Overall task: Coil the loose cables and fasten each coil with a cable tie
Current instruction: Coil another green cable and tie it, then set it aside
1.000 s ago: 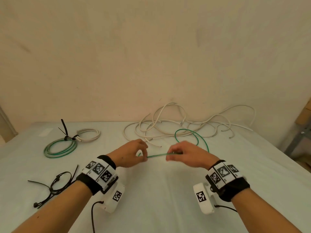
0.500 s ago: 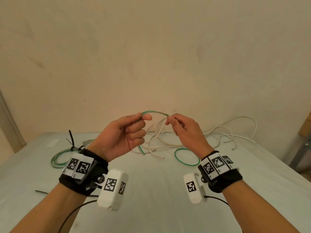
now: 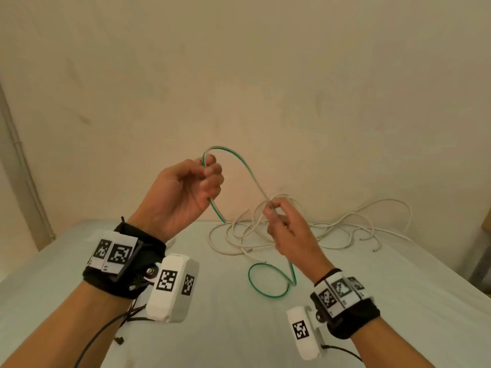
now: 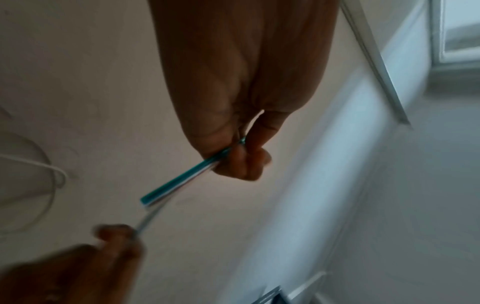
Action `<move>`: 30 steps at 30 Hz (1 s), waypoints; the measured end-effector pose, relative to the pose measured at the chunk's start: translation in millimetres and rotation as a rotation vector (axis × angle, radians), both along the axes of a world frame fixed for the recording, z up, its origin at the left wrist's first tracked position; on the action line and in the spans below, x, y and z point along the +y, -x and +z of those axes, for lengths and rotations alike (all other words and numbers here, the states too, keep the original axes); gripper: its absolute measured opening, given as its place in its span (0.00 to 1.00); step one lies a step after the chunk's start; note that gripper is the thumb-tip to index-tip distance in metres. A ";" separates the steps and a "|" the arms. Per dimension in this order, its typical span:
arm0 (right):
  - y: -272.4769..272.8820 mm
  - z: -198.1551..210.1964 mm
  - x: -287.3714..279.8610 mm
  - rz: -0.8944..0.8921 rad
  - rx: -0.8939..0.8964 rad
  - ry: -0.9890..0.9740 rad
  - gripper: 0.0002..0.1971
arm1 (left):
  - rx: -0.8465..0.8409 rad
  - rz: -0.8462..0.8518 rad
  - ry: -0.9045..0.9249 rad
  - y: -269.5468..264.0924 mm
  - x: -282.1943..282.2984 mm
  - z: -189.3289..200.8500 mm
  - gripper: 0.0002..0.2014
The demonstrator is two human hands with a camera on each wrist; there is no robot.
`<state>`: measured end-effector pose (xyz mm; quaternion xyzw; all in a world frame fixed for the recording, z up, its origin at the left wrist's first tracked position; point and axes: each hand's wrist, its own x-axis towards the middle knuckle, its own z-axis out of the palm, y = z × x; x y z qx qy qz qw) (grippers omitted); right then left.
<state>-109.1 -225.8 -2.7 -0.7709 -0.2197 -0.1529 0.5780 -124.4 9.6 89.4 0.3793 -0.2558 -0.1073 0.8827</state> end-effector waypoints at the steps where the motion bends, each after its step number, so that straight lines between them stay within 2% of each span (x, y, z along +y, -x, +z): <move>1: -0.7 9.6 -1.8 0.041 0.043 -0.100 0.10 | 0.024 -0.008 -0.058 1.8 0.9 -2.0 0.07; 3: -4.5 27.5 -5.8 0.082 0.106 -0.206 0.13 | 0.048 -0.015 -0.206 5.7 1.9 -7.1 0.10; 4: -7.2 34.2 -7.1 0.075 0.124 -0.214 0.14 | 0.048 -0.026 -0.261 7.7 1.5 -9.9 0.14; 6: -14.1 39.3 -6.9 0.021 0.164 -0.207 0.16 | 0.037 -0.064 -0.300 11.2 -1.6 -14.1 0.23; 8: -18.8 35.9 -3.2 -0.051 0.237 -0.172 0.17 | 0.003 -0.082 -0.296 13.9 -9.1 -15.9 0.24; 12: -16.1 15.2 11.9 -0.028 0.423 0.151 0.21 | -0.123 -0.006 -0.292 4.6 -27.5 -19.7 0.20; 15: -6.7 7.1 24.3 0.094 0.530 0.353 0.23 | -0.314 0.269 -0.533 -11.5 -35.4 -30.6 0.19; 17: -3.2 6.0 28.9 0.120 0.507 0.485 0.22 | -0.414 0.429 -0.727 -21.4 -33.8 -40.8 0.19; 20: -3.4 6.4 28.1 0.075 0.344 0.718 0.17 | -0.502 0.550 -0.950 -38.1 -25.8 -59.6 0.18; 22: -7.3 4.4 24.3 0.029 0.221 0.797 0.13 | -0.569 0.562 -1.187 -47.7 -21.2 -73.1 0.15; 25: -12.9 3.4 19.7 -0.047 0.116 0.756 0.08 | -0.522 0.454 -1.470 -52.9 -18.6 -88.3 0.12; 27: -15.2 4.9 15.6 -0.077 0.086 0.720 0.06 | -0.448 0.377 -1.509 -51.3 -16.5 -92.1 0.13; 30: -15.7 9.1 8.5 -0.118 0.071 0.725 0.08 | -0.359 0.357 -1.449 -48.5 -13.8 -90.2 0.17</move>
